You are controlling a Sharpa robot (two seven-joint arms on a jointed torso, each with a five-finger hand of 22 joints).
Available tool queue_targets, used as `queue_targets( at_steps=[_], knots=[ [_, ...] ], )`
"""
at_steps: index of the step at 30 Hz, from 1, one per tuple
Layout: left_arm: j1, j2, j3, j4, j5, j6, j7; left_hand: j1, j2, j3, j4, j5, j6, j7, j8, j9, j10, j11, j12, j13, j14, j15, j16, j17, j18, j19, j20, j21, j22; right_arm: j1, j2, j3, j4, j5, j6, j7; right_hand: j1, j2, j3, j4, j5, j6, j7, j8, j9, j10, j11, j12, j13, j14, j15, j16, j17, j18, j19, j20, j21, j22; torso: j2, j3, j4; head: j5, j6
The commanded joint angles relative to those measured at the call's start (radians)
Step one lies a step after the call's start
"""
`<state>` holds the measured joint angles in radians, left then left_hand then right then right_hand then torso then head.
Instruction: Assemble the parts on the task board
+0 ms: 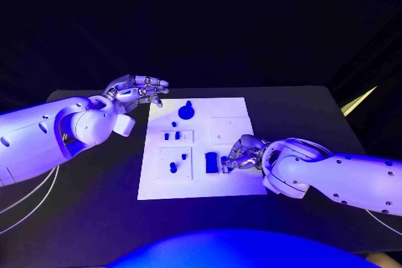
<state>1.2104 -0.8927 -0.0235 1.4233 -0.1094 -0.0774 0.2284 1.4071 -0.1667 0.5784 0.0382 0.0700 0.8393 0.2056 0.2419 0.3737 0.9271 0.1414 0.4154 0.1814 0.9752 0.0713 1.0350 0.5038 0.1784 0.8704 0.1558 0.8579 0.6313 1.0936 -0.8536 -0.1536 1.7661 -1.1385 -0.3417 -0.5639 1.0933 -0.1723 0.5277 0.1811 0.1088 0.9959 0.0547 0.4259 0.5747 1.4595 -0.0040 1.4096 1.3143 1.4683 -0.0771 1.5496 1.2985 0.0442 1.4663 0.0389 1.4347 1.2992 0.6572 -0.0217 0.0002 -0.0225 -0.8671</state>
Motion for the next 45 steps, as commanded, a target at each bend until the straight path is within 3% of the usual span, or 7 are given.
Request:
queue_targets(
  at_steps=[1,17,32,45],
  knots=[
    [0.001,0.001,0.001,0.002,0.0,0.003,0.001,0.005,0.002,0.021,-0.014,0.023,-0.008,0.007,0.02,-0.005,-0.018,0.005,0.015,-0.01,-0.007,-0.002,-0.018,-0.012,0.005,0.01,0.003,0.005,0.008,-0.002,0.002,-0.001,0.003,-0.001,0.003,0.002,-0.033,0.007,0.023,0.003,0.028,0.027,-0.004,0.037,0.02,0.04,-0.018,0.001,0.157,0.098,-0.007,0.012,0.252,-0.022,0.083,-0.014,0.016,0.242,0.0,-0.0003,-0.0005,0.001,0.0],
    [0.001,0.0,0.001,0.001,-0.001,0.009,-0.006,0.003,0.002,0.023,-0.014,0.022,-0.009,0.008,0.02,-0.006,-0.018,0.005,0.015,-0.011,-0.007,-0.002,-0.018,-0.013,0.005,0.008,0.003,0.007,0.01,-0.003,0.001,-0.001,0.009,0.043,0.007,0.012,-0.102,0.018,0.008,0.038,0.026,0.03,-0.003,0.042,0.023,0.043,-0.017,0.004,0.16,0.098,-0.007,0.012,0.252,-0.022,0.083,-0.016,0.018,0.242,0.0,-0.0003,-0.001,0.003,-0.004],
    [0.001,0.002,0.001,-0.001,-0.001,0.009,-0.007,0.003,0.002,0.023,-0.014,0.022,-0.009,0.008,0.02,-0.006,-0.018,0.005,0.015,-0.011,-0.007,-0.002,-0.018,-0.013,0.005,0.008,0.003,0.007,0.01,-0.003,-0.003,-0.001,0.008,0.039,0.003,0.021,-0.146,-0.008,-0.017,0.055,0.026,0.03,-0.004,0.045,0.025,0.044,-0.018,0.004,0.161,0.098,-0.007,0.012,0.252,-0.022,0.083,-0.016,0.017,0.242,-0.001,-0.0003,-0.0004,0.002,-0.005],
    [0.0,0.002,0.0,-0.002,-0.003,0.008,-0.008,0.001,0.002,0.024,-0.015,0.023,-0.009,0.008,0.02,-0.007,-0.018,0.005,0.016,-0.012,-0.007,-0.001,-0.018,-0.013,0.005,0.005,0.003,0.01,0.012,-0.003,-0.013,-0.001,0.005,0.029,0.044,0.031,-0.078,-0.036,-0.007,-0.01,0.028,0.024,-0.006,0.047,0.027,0.043,-0.02,0.002,0.162,0.098,-0.009,0.012,0.252,-0.022,0.082,-0.017,0.015,0.242,-0.001,-0.0005,0.0004,0.002,-0.006]
  ],
)
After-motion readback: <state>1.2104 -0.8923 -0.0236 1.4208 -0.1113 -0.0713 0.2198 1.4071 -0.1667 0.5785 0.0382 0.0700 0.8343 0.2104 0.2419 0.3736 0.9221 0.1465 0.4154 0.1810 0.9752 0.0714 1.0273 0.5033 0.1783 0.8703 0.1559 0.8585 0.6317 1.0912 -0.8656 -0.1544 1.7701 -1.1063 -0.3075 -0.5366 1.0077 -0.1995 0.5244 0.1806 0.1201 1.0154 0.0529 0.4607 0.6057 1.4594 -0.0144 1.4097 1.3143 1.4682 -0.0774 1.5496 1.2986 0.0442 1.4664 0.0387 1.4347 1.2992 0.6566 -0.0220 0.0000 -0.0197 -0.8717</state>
